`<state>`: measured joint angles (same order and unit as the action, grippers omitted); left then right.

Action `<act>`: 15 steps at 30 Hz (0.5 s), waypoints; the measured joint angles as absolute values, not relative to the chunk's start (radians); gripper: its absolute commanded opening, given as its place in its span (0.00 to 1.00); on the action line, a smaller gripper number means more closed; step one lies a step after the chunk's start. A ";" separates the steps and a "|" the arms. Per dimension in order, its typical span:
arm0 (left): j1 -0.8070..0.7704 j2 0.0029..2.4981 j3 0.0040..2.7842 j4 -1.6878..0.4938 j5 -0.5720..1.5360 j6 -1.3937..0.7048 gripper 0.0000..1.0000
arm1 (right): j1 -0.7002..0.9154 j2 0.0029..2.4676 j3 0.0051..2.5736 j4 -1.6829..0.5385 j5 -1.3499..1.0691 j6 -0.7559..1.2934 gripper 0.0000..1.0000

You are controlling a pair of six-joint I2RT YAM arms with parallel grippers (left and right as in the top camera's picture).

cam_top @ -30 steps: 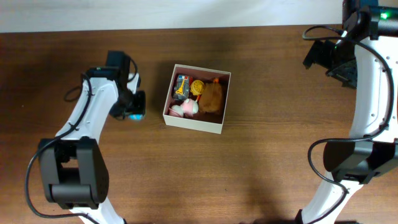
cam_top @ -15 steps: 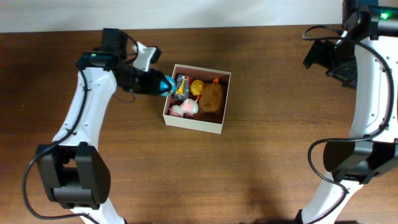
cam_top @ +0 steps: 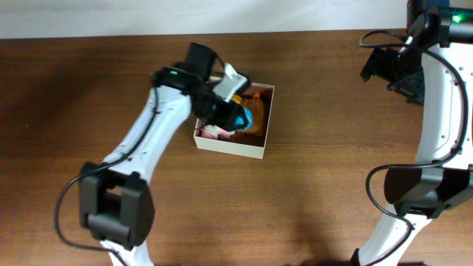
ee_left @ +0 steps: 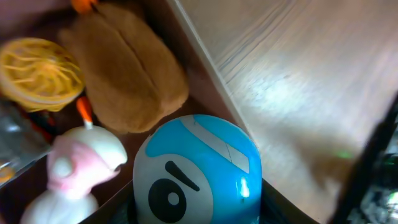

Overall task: Pack container
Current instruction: 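Carry the blue ball into the box and lower it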

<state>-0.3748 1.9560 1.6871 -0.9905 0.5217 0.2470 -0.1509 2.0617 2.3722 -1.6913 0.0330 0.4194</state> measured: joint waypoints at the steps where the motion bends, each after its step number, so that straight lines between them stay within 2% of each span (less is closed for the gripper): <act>1: -0.385 1.972 1.687 -0.985 0.506 0.247 0.50 | -0.151 2.062 2.372 -1.691 0.033 0.419 0.99; 4: -0.405 2.035 1.687 -0.957 0.460 0.247 0.50 | -0.151 2.062 2.372 -1.691 0.033 0.420 0.99; 7: -0.406 2.088 1.687 -0.936 0.436 0.244 0.59 | -0.151 2.062 2.372 -1.691 0.033 0.419 0.99; 10: -0.406 2.111 1.687 -0.934 0.432 0.241 0.73 | -0.151 2.062 2.372 -1.691 0.033 0.419 0.99; 15: -0.406 2.120 1.687 -0.930 0.417 0.224 0.80 | -0.151 2.062 2.372 -1.691 0.033 0.419 0.99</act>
